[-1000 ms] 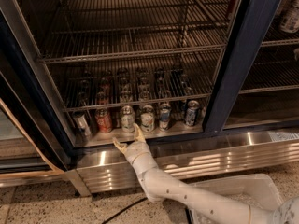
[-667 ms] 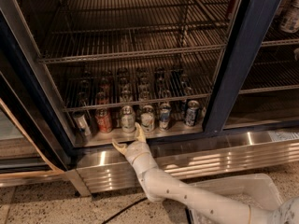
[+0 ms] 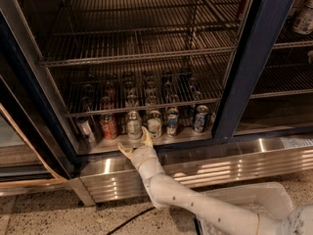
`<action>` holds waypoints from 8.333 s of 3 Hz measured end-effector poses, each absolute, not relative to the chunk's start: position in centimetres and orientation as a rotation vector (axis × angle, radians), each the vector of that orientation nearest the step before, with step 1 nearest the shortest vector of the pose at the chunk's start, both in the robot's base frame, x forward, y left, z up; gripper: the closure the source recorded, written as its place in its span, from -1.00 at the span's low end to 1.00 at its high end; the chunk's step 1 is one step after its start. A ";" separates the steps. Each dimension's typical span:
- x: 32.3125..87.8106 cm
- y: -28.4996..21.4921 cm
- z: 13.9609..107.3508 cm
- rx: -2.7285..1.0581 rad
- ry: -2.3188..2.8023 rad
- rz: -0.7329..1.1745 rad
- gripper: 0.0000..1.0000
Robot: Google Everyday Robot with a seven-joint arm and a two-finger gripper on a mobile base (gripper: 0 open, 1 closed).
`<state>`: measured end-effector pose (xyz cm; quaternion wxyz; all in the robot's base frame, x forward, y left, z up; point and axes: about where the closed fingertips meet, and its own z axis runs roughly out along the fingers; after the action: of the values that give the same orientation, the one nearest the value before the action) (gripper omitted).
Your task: Pick 7up can from middle shelf of fridge
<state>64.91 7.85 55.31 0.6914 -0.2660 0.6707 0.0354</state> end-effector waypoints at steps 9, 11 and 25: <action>73.8 7.9 53.3 -0.502 1.518 -0.043 0.07; 73.8 7.9 53.3 -0.502 1.518 -0.043 1.00; 62.9 1.9 65.7 -0.891 1.608 0.628 1.00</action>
Offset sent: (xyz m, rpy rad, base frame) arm 0.0473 0.0007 0.0096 -0.0043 -0.0655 -0.0592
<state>62.92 1.94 65.71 0.5642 -0.3786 0.6834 0.2670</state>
